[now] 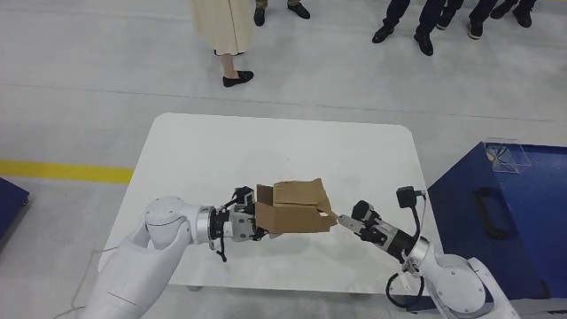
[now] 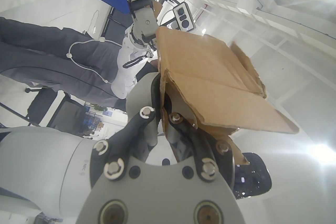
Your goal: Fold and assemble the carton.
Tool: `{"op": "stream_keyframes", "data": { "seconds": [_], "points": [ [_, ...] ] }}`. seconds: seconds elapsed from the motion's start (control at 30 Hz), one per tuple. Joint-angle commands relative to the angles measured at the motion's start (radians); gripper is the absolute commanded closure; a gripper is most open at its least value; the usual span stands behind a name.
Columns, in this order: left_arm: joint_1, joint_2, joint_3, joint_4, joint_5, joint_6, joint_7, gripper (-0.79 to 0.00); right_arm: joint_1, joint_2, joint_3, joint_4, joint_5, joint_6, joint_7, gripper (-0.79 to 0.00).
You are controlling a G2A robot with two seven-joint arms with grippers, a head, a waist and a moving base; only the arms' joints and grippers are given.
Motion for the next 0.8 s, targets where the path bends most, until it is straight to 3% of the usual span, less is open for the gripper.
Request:
{"op": "stream_keyframes", "data": {
  "seconds": [0.0,0.27,0.5,0.77],
  "points": [
    [0.008,-0.002,0.003,-0.002,-0.037,0.047,0.027,0.0,-0.001,-0.001,-0.001,-0.001,-0.021,0.002,-0.013,-0.785],
    [-0.015,-0.007,0.031,0.009,-0.109,0.215,0.088,0.0,-0.013,-0.004,-0.002,-0.025,-0.132,0.026,-0.069,-0.785],
    [-0.016,0.002,0.042,-0.016,-0.07,0.195,0.061,0.0,0.005,-0.01,-0.043,-0.01,-0.203,0.082,-0.064,-0.785],
    [-0.02,0.003,0.046,-0.011,-0.084,0.182,0.087,0.0,0.031,-0.021,-0.148,0.024,-0.235,0.054,-0.01,-0.785]
  ]
}}
